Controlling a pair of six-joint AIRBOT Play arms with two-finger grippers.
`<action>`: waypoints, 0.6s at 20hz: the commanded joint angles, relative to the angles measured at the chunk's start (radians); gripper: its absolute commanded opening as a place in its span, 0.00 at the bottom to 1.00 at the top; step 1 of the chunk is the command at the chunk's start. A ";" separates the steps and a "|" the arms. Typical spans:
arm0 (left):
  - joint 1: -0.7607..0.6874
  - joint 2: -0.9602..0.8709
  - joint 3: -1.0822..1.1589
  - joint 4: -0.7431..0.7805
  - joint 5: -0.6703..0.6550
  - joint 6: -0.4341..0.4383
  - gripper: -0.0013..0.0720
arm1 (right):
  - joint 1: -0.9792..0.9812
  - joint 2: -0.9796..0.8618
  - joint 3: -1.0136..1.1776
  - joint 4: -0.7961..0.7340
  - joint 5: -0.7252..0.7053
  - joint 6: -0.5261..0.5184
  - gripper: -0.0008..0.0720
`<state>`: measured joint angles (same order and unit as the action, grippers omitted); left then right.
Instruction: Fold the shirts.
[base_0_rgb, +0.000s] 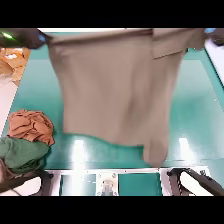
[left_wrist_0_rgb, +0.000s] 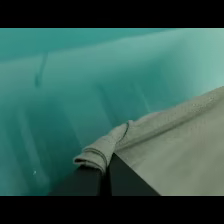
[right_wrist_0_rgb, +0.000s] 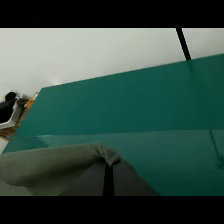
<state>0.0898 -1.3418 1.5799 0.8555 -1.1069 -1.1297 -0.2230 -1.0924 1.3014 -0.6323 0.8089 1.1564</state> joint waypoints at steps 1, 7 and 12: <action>-0.025 -0.247 -0.040 -0.060 0.087 0.038 0.05 | 0.119 -0.283 -0.030 0.015 -0.125 -0.054 0.04; -0.082 -0.422 -0.038 -0.054 0.183 0.027 0.88 | 0.075 -0.499 -0.020 0.010 -0.039 -0.031 0.43; 0.083 -0.420 0.096 -0.016 -0.218 -0.070 0.90 | -0.196 -0.420 -0.054 -0.037 0.350 -0.031 0.37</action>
<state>0.0998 -1.7481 1.6203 0.8165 -1.1027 -1.1378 -0.2935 -1.5372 1.2751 -0.6472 0.9363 1.1229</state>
